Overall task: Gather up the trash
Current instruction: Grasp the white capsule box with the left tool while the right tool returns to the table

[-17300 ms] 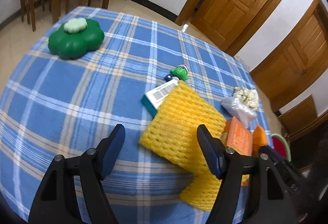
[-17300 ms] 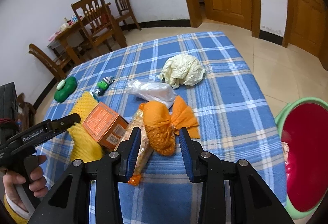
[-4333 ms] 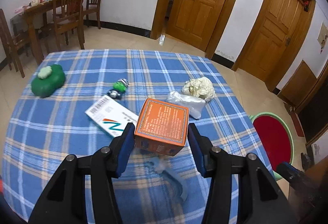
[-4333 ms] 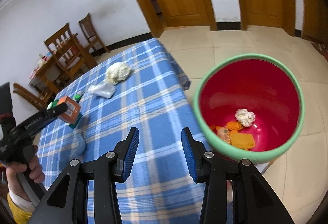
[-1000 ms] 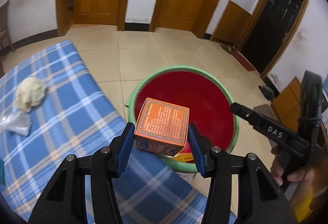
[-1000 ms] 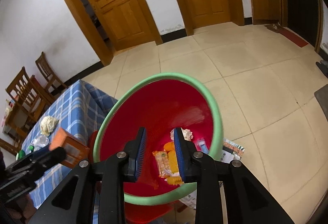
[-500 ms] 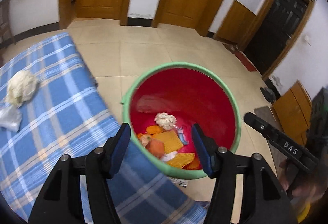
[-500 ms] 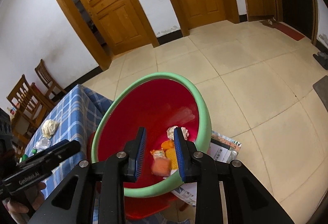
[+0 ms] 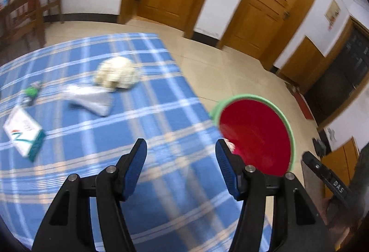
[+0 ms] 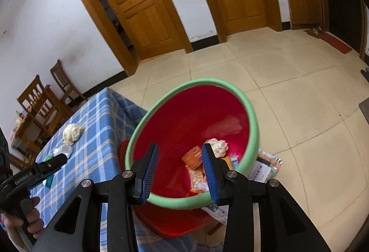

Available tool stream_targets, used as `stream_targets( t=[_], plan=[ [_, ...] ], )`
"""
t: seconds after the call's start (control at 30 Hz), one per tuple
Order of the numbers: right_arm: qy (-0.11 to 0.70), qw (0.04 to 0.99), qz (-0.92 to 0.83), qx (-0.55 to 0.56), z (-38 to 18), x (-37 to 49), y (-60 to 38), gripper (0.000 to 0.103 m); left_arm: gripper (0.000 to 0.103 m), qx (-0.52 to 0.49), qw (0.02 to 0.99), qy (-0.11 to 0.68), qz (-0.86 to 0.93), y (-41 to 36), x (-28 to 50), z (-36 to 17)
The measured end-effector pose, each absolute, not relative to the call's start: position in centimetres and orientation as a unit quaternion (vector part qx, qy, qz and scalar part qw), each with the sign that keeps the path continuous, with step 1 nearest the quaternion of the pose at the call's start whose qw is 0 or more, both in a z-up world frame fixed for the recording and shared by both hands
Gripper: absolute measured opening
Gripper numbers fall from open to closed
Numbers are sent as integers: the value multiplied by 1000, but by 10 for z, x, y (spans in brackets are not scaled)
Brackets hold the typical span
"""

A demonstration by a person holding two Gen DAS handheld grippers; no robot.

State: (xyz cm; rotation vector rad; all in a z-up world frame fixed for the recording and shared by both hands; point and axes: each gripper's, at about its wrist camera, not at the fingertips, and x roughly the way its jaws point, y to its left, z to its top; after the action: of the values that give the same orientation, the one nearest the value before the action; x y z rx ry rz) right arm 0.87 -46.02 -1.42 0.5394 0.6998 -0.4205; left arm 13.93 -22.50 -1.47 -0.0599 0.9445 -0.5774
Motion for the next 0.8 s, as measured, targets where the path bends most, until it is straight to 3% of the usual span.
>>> stream_targets(
  t=[0.47, 0.63, 0.8],
  plan=[
    [344, 892, -165, 240, -6, 31, -424, 43, 62, -88, 878, 458, -105, -118, 200, -26],
    [349, 894, -156, 235, -5, 38, -415, 44, 70, -90, 882, 462, -37, -93, 215, -34],
    [357, 893, -146, 231, -8, 46, -408, 45, 71, -97, 878, 469, -11, -83, 222, -44]
  ],
)
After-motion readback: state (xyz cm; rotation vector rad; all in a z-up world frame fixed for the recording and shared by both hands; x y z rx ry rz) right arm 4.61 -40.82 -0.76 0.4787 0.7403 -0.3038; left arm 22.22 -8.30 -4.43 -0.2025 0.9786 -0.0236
